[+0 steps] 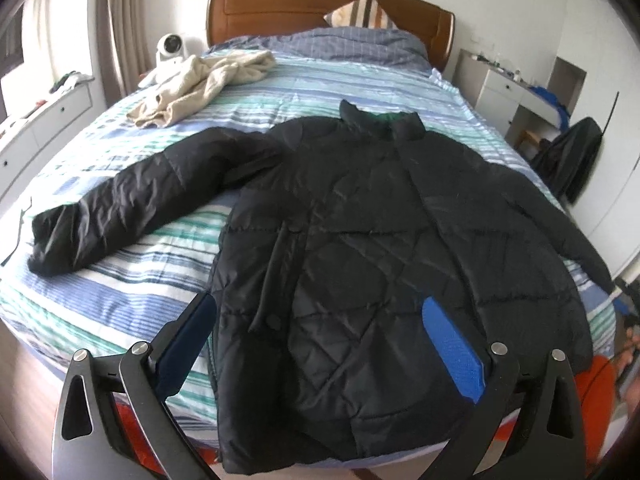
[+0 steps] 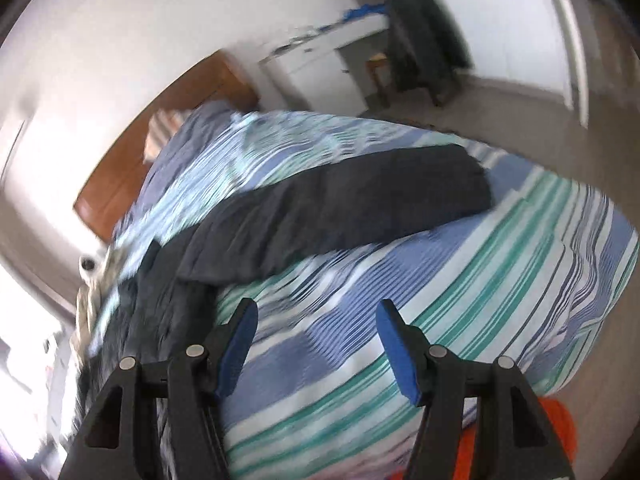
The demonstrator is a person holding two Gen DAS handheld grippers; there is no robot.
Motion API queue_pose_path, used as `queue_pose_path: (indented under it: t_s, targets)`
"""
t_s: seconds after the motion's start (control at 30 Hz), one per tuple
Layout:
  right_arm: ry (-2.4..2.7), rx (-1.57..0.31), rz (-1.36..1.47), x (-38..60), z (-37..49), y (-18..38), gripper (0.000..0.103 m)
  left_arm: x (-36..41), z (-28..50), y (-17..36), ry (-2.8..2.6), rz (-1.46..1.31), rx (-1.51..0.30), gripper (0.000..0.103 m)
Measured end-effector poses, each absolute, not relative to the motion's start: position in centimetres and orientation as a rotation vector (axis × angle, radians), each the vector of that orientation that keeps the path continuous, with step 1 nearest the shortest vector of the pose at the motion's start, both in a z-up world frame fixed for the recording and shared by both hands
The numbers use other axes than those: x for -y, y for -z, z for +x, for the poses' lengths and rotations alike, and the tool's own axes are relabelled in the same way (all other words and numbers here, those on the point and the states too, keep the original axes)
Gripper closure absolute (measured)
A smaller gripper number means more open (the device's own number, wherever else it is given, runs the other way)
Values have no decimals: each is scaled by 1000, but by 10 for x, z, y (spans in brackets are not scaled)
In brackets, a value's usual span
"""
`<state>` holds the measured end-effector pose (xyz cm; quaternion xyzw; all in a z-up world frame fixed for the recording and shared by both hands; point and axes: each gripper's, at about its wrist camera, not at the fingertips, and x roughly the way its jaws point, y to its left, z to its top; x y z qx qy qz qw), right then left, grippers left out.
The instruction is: Fold large clothes
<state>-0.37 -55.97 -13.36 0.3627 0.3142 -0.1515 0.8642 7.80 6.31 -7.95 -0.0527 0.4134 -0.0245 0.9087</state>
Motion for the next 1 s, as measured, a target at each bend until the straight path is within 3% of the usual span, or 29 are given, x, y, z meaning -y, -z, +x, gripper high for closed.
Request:
queue_pose_path:
  t_s: [0.33,0.4,0.43,0.47,0.57,0.8,1.0]
  targets:
    - [434,-555,1168,662,39,198,42,-65,74,88,24,-144,-888,1]
    - [500,-543,1174,664,45,199,51,-65,73,89,22,-144,-892,1]
    - [530,-550,1167,664,46,200,69,-65,72,90,19,-143,-894,1]
    - [550,-568,1144,664,49,199,79,-65,71,91,16,-143,-897,1]
    - [551,-570,987,645,57,172,91,-66,67,91,6,-136,-901,1]
    - [247,-395,243,492,72,15,93,-68,62,97,3,-116,-922,1]
    - [-94,-320,-131,335,79,-40,93,-61,62,92,20,-134,-902,1]
